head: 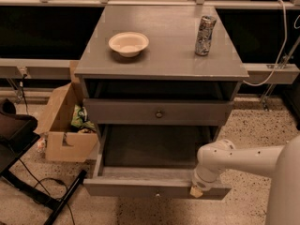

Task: Open middle drawer

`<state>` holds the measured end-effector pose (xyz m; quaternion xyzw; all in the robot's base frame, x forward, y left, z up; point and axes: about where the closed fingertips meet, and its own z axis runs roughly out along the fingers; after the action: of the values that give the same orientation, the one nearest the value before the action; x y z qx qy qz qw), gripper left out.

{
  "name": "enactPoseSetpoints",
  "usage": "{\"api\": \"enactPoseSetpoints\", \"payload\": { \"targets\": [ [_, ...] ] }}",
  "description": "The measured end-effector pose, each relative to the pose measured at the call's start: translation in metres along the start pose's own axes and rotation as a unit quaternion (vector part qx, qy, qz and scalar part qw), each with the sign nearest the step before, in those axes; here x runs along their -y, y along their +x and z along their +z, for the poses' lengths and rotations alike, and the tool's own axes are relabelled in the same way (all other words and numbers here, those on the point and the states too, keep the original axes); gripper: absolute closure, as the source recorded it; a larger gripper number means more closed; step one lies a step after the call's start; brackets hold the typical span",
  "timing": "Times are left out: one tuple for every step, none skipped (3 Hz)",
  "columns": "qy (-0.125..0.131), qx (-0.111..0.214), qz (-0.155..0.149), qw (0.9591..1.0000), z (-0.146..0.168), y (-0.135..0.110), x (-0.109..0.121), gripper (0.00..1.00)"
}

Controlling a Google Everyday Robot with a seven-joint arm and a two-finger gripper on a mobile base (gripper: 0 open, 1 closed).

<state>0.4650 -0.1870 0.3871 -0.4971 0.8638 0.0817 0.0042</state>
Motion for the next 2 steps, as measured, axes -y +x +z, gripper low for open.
{"api": "enactPoseSetpoints", "payload": {
  "targets": [
    [0.000,0.000,0.000,1.0000,0.0000,0.0000,0.0000,0.80],
    [0.000,0.000,0.000,1.0000,0.0000,0.0000,0.0000,0.58]
  ]
}}
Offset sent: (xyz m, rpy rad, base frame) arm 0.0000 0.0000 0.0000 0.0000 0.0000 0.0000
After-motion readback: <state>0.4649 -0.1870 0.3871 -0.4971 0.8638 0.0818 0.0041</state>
